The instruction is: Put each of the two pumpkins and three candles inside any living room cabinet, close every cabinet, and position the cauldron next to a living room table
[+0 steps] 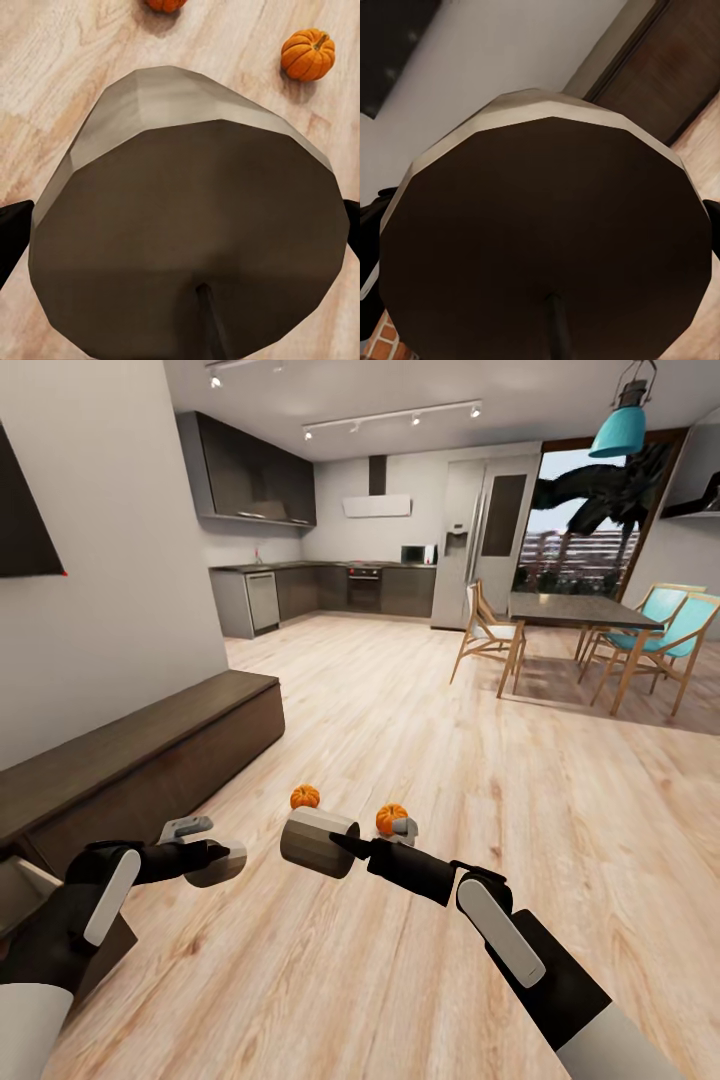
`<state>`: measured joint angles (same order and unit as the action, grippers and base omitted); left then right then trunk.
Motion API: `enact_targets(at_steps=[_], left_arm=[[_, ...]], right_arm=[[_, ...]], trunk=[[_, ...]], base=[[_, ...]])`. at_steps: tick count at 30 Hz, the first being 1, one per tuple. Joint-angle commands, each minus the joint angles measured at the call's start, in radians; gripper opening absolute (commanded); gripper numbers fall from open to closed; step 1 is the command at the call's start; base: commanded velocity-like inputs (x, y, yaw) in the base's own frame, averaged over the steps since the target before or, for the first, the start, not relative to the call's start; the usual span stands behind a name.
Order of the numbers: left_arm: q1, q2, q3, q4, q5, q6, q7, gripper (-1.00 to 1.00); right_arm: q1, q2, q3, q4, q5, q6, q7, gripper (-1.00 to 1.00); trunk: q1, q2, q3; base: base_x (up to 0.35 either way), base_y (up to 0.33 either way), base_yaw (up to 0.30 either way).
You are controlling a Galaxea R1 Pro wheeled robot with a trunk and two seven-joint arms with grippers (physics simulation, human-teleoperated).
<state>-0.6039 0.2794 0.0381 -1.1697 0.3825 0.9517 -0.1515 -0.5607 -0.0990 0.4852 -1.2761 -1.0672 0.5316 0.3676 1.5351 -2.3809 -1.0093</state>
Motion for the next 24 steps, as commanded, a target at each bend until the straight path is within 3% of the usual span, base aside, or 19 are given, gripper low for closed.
enact_targets(at_steps=[1, 24], left_arm=[[-0.001, 0.000, 0.002, 0.000, -0.010, 0.004, -0.011, -1.00], [-0.001, -0.001, 0.002, 0.001, -0.010, 0.004, -0.011, -1.00]], right_arm=[[-0.001, -0.001, 0.001, 0.000, -0.005, 0.003, -0.001, -1.00], [-0.001, -0.001, 0.001, 0.001, -0.005, 0.002, -0.001, -1.00]], trunk=[[-0.004, 0.007, 0.001], [-0.092, 0.168, 0.049]], base=[[0.000, 0.000, 0.000], [0.000, 0.000, 0.000]])
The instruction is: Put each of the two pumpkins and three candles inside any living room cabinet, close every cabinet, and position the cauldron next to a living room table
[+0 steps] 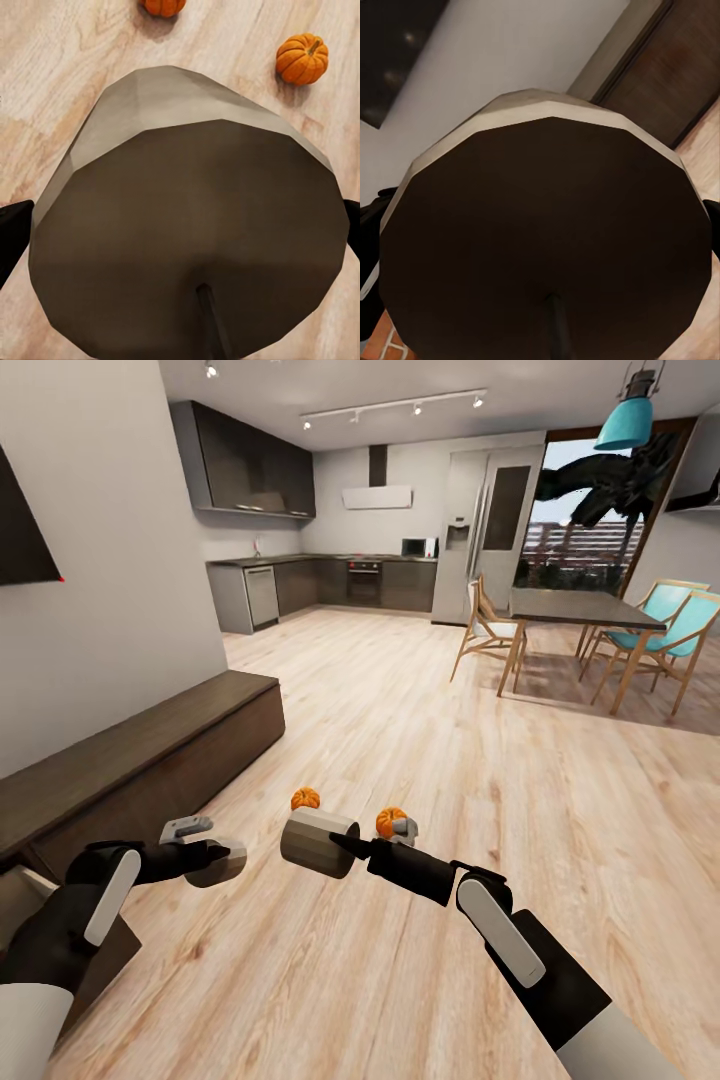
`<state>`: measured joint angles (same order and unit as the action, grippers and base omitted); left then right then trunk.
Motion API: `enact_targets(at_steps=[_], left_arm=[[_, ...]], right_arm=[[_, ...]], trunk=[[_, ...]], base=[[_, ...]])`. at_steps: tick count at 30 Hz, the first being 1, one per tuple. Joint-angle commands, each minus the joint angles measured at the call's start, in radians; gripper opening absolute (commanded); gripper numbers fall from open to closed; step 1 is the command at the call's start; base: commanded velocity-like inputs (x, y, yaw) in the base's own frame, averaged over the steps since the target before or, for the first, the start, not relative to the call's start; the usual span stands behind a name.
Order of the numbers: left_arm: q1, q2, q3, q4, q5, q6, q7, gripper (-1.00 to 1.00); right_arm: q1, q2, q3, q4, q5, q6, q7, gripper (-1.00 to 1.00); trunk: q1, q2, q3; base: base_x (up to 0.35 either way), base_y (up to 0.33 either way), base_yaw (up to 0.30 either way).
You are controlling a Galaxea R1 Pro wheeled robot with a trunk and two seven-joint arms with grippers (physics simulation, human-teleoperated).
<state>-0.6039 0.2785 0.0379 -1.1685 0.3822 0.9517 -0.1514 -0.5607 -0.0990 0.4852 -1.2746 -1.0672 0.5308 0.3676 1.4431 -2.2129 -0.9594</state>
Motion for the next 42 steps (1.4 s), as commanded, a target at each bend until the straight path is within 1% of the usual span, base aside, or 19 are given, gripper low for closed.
enact_targets(at_steps=[1, 16, 24, 30, 36, 42], left_arm=[[-0.001, 0.000, 0.001, 0.000, -0.009, 0.004, -0.011, -1.00], [-0.001, -0.001, 0.001, 0.000, -0.009, 0.004, -0.011, -1.00], [-0.001, -0.012, 0.001, 0.000, -0.011, 0.004, -0.010, -1.00], [-0.001, -0.014, 0.000, 0.000, -0.011, 0.004, -0.010, -1.00], [-0.001, -0.019, -0.025, 0.000, -0.012, 0.004, -0.009, -1.00], [-0.001, -0.019, -0.030, 0.000, -0.013, 0.004, -0.009, -1.00]], right_arm=[[-0.001, -0.001, 0.001, 0.000, -0.005, 0.003, -0.001, -1.00], [-0.001, -0.001, 0.001, 0.000, -0.007, 0.002, 0.000, -1.00], [-0.001, -0.001, 0.001, 0.000, -0.005, 0.002, 0.001, -1.00], [-0.001, -0.001, 0.001, 0.012, -0.005, 0.002, 0.001, -1.00], [-0.001, 0.000, 0.002, 0.020, -0.005, 0.002, 0.002, -1.00], [-0.001, 0.000, 0.002, 0.020, -0.005, 0.002, 0.001, -1.00]], trunk=[[-0.004, 0.007, 0.001], [-0.062, 0.112, 0.036], [-0.092, 0.168, 0.061], [-0.115, 0.210, 0.086], [-0.138, 0.252, 0.115], [-0.161, 0.294, 0.144]], base=[[0.000, 0.000, 0.000], [0.000, 0.000, 0.000], [0.000, 0.000, 0.000], [0.000, 0.000, 0.000], [0.000, 0.000, 0.000], [0.000, 0.000, 0.000]])
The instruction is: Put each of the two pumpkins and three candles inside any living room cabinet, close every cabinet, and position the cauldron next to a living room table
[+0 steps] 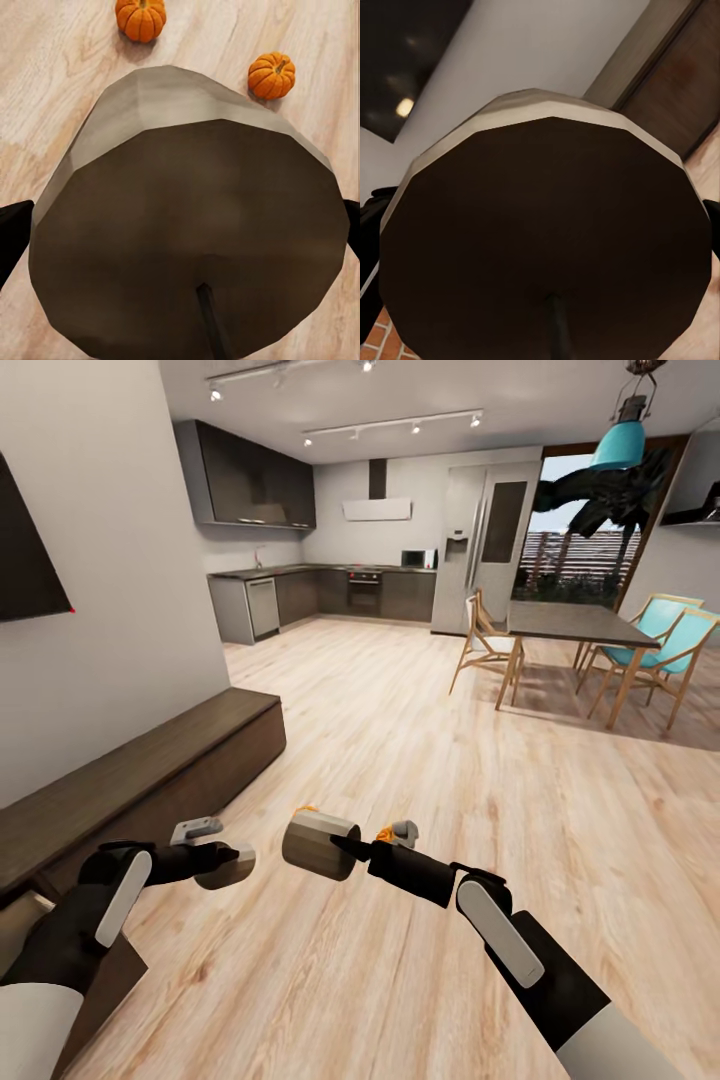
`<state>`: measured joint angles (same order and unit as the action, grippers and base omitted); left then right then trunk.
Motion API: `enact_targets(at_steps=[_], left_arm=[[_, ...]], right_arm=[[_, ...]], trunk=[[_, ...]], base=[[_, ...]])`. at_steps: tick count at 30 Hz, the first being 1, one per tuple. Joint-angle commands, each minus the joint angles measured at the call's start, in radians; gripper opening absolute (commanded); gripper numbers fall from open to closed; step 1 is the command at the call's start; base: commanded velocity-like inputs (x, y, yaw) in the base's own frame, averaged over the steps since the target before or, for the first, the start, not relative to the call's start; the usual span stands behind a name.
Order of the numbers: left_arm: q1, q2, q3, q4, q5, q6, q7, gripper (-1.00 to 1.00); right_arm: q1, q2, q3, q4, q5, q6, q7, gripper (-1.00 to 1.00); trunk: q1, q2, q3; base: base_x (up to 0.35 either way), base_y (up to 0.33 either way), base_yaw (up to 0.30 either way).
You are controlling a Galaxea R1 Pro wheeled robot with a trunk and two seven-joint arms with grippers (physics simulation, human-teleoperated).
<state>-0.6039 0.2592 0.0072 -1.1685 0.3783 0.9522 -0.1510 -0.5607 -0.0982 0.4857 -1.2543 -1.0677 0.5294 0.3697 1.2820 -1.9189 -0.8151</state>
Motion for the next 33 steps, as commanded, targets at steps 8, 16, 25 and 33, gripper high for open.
enact_targets(at_steps=[8, 16, 25, 33], left_arm=[[-0.001, 0.000, 0.000, 0.000, -0.009, 0.003, -0.009, -1.00], [-0.001, 0.000, 0.000, 0.000, -0.009, 0.003, -0.009, -1.00], [-0.001, -0.001, -0.008, 0.006, -0.010, 0.003, -0.008, -1.00], [-0.001, -0.001, -0.047, 0.014, -0.006, 0.004, 0.000, -1.00]], right_arm=[[-0.001, -0.001, 0.001, 0.000, -0.004, 0.003, -0.001, -1.00], [-0.001, -0.001, 0.000, 0.008, -0.004, 0.003, -0.001, -1.00], [-0.001, -0.001, -0.005, 0.093, -0.003, 0.001, -0.004, -1.00], [-0.001, -0.006, -0.006, 0.144, -0.003, 0.001, -0.137, -1.00]], trunk=[[-0.031, 0.056, 0.037], [-0.062, 0.112, 0.076], [-0.096, 0.175, 0.118], [-0.127, 0.231, 0.157]], base=[[0.000, 0.000, 0.000], [0.000, 0.000, 0.000], [0.000, 0.000, 0.000], [0.000, 0.000, 0.000]])
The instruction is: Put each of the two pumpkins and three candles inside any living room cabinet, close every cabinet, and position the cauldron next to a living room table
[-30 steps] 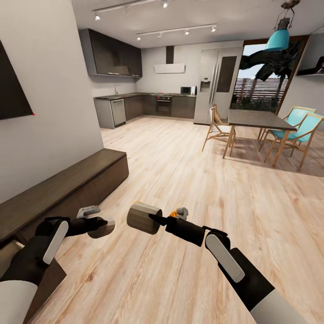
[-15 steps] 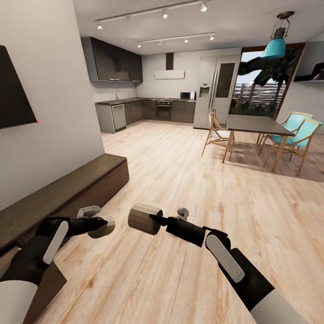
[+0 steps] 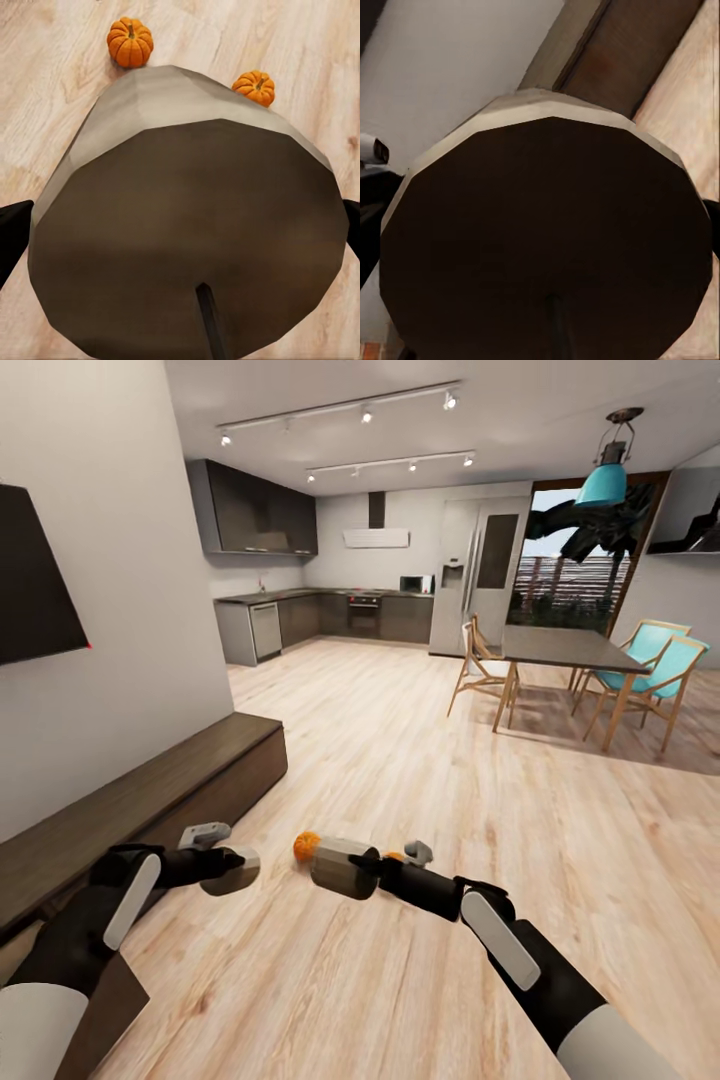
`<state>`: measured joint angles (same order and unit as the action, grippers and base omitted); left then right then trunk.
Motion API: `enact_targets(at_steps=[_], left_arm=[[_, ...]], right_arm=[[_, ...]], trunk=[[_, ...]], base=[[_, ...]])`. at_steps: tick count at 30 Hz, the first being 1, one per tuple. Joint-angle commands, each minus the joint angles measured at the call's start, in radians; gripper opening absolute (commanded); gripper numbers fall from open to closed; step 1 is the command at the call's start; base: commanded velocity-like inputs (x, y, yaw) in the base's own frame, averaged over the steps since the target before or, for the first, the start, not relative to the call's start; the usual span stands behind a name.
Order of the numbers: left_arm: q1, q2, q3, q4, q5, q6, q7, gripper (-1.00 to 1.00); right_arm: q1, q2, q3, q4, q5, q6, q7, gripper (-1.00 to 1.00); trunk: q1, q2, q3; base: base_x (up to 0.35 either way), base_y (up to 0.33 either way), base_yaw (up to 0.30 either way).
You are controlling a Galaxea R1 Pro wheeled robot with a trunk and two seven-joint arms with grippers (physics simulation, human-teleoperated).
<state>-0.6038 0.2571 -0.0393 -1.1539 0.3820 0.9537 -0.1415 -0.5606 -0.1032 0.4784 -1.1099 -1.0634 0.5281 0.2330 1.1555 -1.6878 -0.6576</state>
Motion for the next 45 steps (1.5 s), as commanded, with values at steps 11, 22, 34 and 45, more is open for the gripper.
enact_targets(at_steps=[11, 22, 34, 45], left_arm=[[-0.001, -0.063, -0.013, 0.003, -0.007, 0.004, 0.194, -1.00], [-0.001, -0.073, -0.039, 0.011, -0.006, 0.004, 0.227, -1.00], [-0.001, -0.076, -0.054, 0.011, -0.006, 0.004, 0.227, -1.00], [-0.001, -0.106, -0.114, 0.011, -0.004, 0.005, 0.227, -1.00]], right_arm=[[0.032, -0.021, 0.005, 0.279, -0.007, -0.166, -0.123, -1.00], [0.119, -0.024, 0.007, 0.382, -0.007, -0.298, -0.127, -1.00], [0.128, -0.019, 0.013, 0.531, -0.006, -0.435, -0.121, -1.00], [0.128, -0.019, 0.015, 0.550, 0.030, -0.454, -0.111, -1.00]], trunk=[[-0.042, 0.077, 0.052], [-0.085, 0.154, 0.104], [-0.131, 0.238, 0.161], [-0.173, 0.315, 0.214]], base=[[0.000, 0.000, 0.000], [0.000, 0.000, 0.000], [0.000, 0.000, 0.000], [0.000, 0.000, 0.000]])
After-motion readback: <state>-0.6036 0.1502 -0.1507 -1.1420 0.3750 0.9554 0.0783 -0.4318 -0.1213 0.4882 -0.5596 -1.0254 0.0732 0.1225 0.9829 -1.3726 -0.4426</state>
